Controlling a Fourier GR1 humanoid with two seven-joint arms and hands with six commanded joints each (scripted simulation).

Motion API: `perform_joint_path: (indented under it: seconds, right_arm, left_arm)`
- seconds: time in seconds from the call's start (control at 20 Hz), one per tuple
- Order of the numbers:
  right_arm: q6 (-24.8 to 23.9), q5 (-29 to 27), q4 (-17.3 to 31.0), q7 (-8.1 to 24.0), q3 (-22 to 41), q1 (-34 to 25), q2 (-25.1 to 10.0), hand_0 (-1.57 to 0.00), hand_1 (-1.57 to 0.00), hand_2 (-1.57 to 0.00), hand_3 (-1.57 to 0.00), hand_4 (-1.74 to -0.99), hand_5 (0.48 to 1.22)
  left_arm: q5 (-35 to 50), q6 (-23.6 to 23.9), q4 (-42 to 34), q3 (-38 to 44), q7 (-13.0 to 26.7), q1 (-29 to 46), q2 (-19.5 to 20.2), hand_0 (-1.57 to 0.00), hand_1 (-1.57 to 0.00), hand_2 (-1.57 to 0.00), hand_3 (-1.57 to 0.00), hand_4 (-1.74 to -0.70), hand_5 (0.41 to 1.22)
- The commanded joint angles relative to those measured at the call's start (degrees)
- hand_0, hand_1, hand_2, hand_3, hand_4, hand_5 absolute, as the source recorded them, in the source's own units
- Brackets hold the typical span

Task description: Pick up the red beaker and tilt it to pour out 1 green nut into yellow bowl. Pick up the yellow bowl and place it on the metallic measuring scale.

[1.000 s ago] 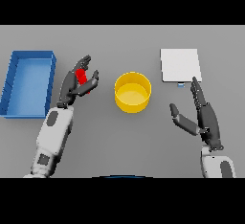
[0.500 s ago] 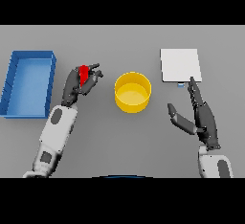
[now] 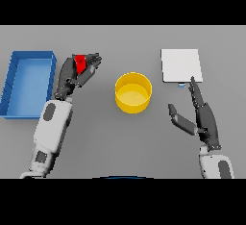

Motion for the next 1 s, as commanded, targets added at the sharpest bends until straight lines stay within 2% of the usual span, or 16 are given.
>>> perform_joint_path:
  seconds: [0.0, 0.3, 0.45, 0.55, 0.7, 0.95]
  right_arm:
    - [0.08, 0.6, -0.77, -1.71, 0.5, 1.14, -0.17, 0.0, 0.0, 0.0, 0.0, -1.219, 0.653]
    - [-0.39, 1.22, -0.59, -2.62, 0.0, 0.96, -0.97, 0.0, 0.0, 0.0, 0.0, -1.213, 0.662]
    - [-0.87, 2.34, -0.5, -1.17, 0.83, 1.23, -0.22, 0.0, 0.0, 0.0, 0.0, -1.199, 0.658]
    - [-0.96, 2.58, -1.2, -1.37, 0.84, 1.6, -0.47, 0.0, 0.0, 0.0, 0.0, -1.19, 0.658]
    - [-0.16, 1.92, -1.27, 0.8, 0.8, 0.55, -0.7, 0.0, 0.0, 0.0, 0.0, -1.178, 0.663]
    - [0.37, 1.07, -1.46, 1.14, 0.64, 1.0, -0.54, 0.0, 0.0, 0.0, 0.0, -1.183, 0.671]
  left_arm:
    - [-0.68, -0.24, -0.57, -0.53, 0.88, -0.06, 0.58, -1.56, -1.56, -1.56, -1.55, -1.72, 1.13]
    - [-4.74, -1.47, -0.46, -2.56, 3.65, -2.72, 3.62, -1.56, -1.56, -1.56, -1.56, -1.73, 1.138]
    - [-10.5, -2.83, -1.59, -6.98, 6.64, -4.34, 6.78, -1.56, -1.57, -1.57, -1.56, -1.73, 1.124]
    - [-14.57, -4.24, -2.01, -10.24, 8.68, -6.01, 8.71, -1.57, -1.57, -1.57, -1.57, -1.74, 1.12]
    - [-20.5, -6.35, -1.52, -15.1, 11.95, -8.73, 10.43, -1.57, -1.57, -1.57, -1.57, -1.74, 1.129]
    - [-31.34, -10.51, -0.85, -23.83, 15.35, -14.66, 13.0, -1.57, -1.57, -1.57, -1.57, -1.74, 1.174]
